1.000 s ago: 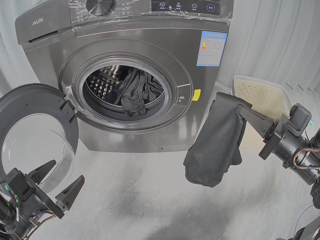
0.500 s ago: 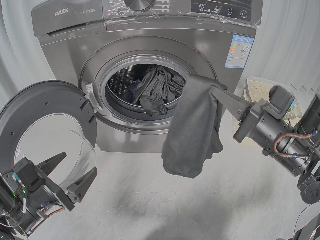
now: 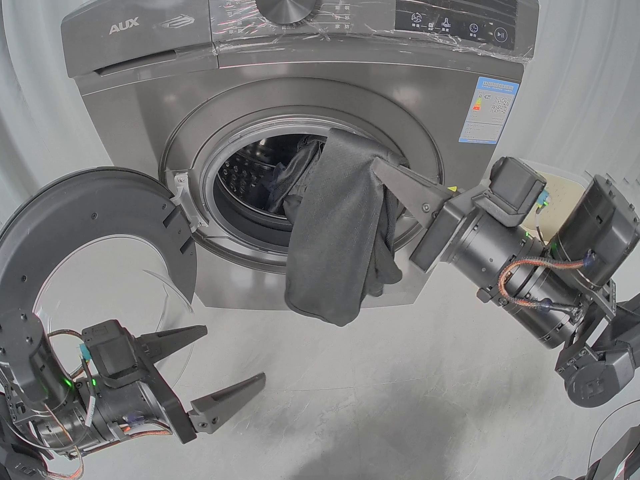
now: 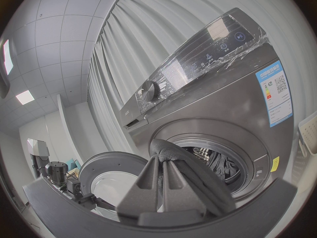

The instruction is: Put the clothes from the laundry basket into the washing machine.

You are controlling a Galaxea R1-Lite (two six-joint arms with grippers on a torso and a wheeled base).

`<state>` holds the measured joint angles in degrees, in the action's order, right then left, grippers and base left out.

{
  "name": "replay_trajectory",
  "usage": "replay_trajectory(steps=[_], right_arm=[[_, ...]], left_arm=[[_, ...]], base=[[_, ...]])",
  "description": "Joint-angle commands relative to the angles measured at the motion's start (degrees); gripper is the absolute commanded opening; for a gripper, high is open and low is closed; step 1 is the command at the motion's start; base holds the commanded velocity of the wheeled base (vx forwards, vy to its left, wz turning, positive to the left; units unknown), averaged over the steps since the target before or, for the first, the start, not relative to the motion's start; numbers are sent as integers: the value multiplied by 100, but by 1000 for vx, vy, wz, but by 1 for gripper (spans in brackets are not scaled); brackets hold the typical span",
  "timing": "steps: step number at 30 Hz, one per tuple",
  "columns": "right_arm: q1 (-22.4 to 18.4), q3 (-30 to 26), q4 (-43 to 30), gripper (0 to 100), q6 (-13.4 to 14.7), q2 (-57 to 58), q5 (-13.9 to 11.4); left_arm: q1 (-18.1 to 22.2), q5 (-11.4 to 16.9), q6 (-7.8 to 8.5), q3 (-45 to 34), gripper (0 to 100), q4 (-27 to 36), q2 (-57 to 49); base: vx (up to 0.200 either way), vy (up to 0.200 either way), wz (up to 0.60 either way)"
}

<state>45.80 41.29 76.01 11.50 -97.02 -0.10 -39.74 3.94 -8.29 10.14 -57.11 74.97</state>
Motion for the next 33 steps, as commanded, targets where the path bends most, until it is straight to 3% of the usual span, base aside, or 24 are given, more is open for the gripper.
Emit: replay_trajectory(steps=[1,3,4,6,8,20,23,33], right_arm=[[78,37,10,0,2,-106,10],[96,37,10,0,2,-106,10],[96,37,10,0,2,-106,10],[96,37,10,0,2,-106,10],[105,37,19,0,2,-106,1],[201,46,46,0,11,-115,1],[245,46,54,0,11,-150,10],[289,99,160,0,2,-203,10]], left_arm=[[274,538,-59,216,100,25,457],[441,889,-111,251,100,25,580],[450,916,-111,260,100,25,589],[582,1364,-243,339,100,7,808],[722,1513,-331,436,100,-37,1072],[898,1751,-366,682,100,-327,1802],[924,1751,-525,779,100,-617,2092],[907,1742,-586,1016,100,-1487,3050]], base=[[0,0,0],[0,0,0],[0,0,0],[0,0,0],[0,0,0],[0,0,0],[0,0,0],[0,0,0]])
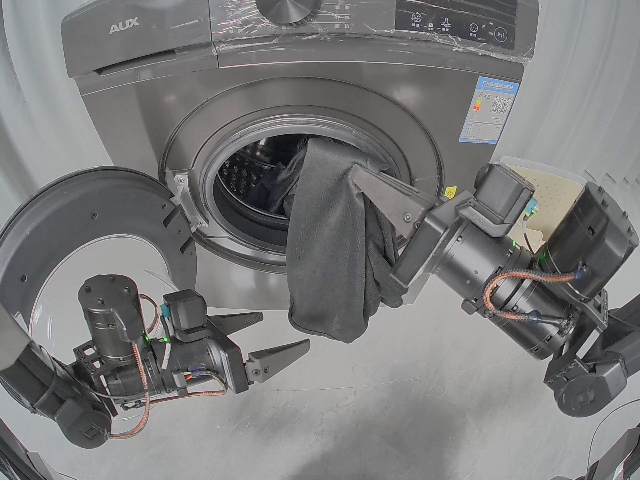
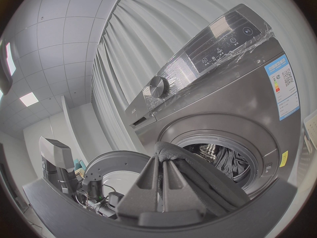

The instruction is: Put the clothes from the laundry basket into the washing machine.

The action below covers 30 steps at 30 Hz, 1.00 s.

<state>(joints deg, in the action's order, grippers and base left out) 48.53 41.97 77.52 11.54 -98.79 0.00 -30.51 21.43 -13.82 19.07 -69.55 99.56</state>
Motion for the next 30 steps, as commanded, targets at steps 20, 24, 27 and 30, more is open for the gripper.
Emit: replay_trajectory(steps=[20,24,27,30], right_arm=[[16,136,26,0,-3,-263,114],[16,206,105,0,-12,-334,123],[-2,224,97,0,-12,-342,123],[-19,215,97,0,-12,-342,132]], left_arm=[[-262,37,-261,317,100,-1070,1057],[-376,37,-279,185,100,-1175,1039],[-438,37,-279,80,100,-1281,1057],[-491,37,-279,27,100,-1351,1057]], base=[[0,0,0],[0,0,0],[0,0,0],[0,0,0]])
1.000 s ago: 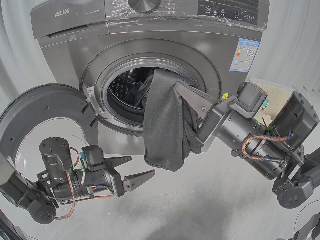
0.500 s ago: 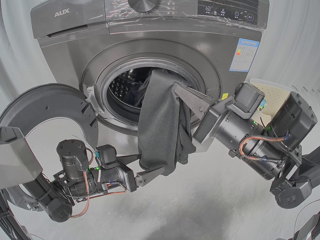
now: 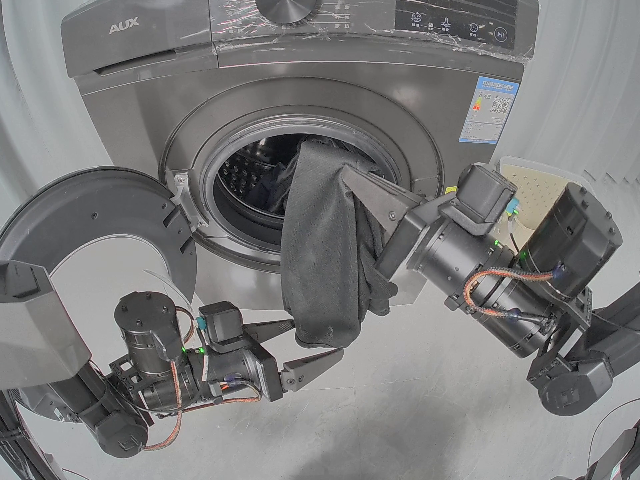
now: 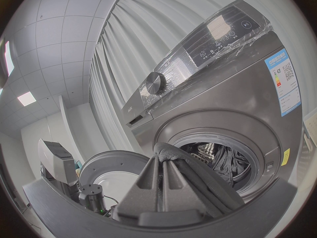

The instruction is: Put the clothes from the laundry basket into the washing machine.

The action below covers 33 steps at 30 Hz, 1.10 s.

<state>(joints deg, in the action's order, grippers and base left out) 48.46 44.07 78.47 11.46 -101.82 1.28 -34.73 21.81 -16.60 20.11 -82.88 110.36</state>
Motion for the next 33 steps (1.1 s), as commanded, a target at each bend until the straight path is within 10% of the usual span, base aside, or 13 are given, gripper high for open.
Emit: replay_trajectory(steps=[1,14,21,33], right_arm=[[-12,5,2,0,-3,-40,4],[-3,-12,19,0,-3,-75,57],[15,-21,19,0,-3,-75,65],[23,-56,19,0,-3,-58,65]], left_arm=[[-69,-1,-1,-78,100,-26,-23],[-130,-10,-18,151,100,-114,187],[-69,-28,-335,388,100,-132,267],[362,-133,-185,775,100,-272,855]], base=[[0,0,0],[0,0,0],[0,0,0],[0,0,0]])
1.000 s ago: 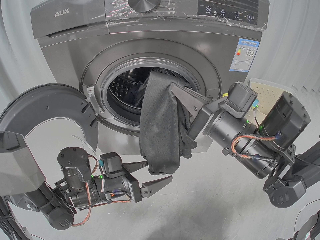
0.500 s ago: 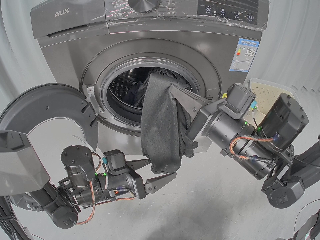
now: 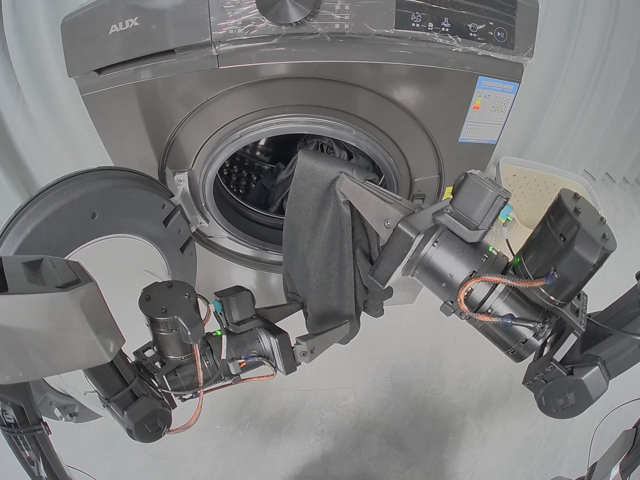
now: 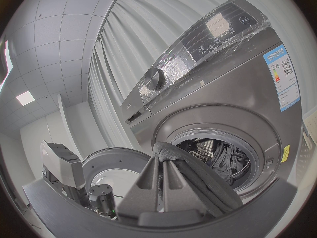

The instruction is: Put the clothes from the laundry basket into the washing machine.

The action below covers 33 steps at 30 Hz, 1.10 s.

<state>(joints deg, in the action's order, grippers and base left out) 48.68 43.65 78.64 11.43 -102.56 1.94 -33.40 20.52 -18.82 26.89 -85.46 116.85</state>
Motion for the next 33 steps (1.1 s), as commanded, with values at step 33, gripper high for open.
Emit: replay_trajectory(steps=[33], right_arm=[[1,91,72,0,-10,-142,0]], left_arm=[[-255,93,-254,-96,100,-68,-13]], base=[[0,0,0]])
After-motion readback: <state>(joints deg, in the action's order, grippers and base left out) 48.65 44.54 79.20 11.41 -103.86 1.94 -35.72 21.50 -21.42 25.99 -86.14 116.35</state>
